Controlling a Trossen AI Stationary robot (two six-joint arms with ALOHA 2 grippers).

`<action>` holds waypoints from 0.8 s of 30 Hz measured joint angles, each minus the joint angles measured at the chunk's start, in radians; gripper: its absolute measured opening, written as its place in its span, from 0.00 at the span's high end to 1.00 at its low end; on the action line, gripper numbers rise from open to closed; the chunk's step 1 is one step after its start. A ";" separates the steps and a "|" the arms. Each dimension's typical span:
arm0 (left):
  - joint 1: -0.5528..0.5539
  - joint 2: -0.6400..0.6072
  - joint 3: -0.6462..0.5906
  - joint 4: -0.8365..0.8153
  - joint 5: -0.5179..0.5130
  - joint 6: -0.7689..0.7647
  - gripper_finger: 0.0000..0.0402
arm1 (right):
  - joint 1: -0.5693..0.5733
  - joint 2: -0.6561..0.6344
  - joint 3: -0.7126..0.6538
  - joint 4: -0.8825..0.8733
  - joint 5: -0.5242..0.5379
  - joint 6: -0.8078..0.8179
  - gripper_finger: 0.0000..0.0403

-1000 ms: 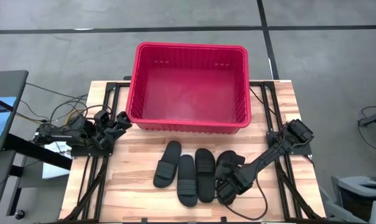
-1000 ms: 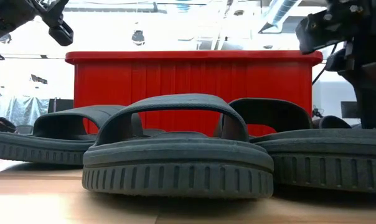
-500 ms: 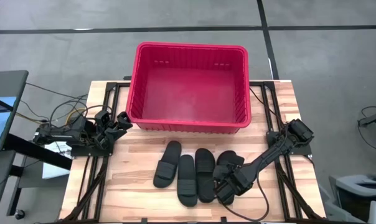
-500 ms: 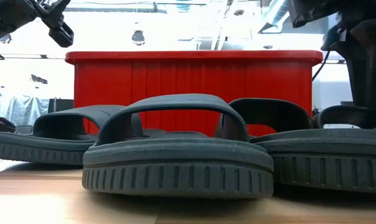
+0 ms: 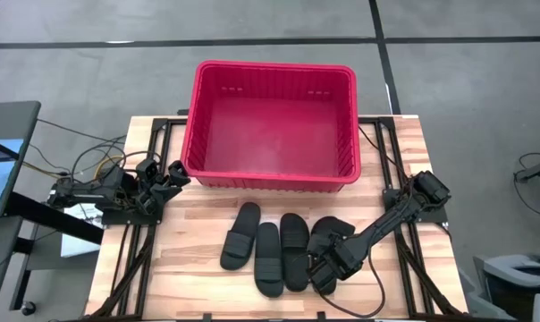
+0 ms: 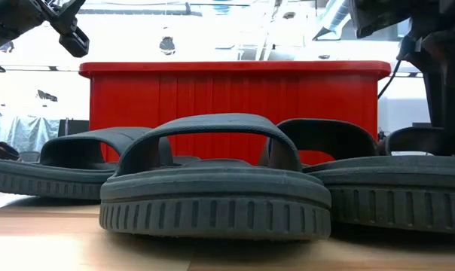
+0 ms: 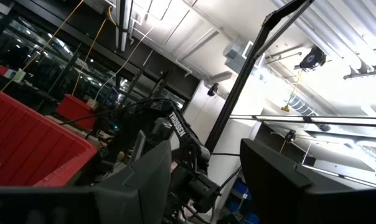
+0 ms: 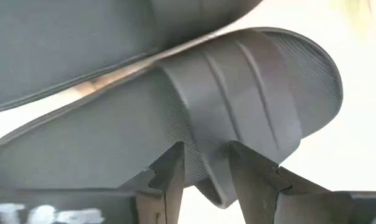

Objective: Pick and place slides into bin
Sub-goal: Put the black slide into the red bin

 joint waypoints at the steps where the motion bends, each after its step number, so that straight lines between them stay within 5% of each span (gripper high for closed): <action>1: 0.000 0.000 0.000 0.000 0.000 0.000 0.54 | 0.000 0.000 0.000 -0.002 0.001 0.005 0.71; 17: 0.000 0.000 0.000 0.000 0.000 0.000 0.54 | -0.025 0.005 0.000 -0.024 -0.002 0.077 0.72; 24: 0.000 0.000 0.000 0.000 0.000 0.000 0.54 | -0.051 0.005 0.000 0.011 -0.018 0.075 0.94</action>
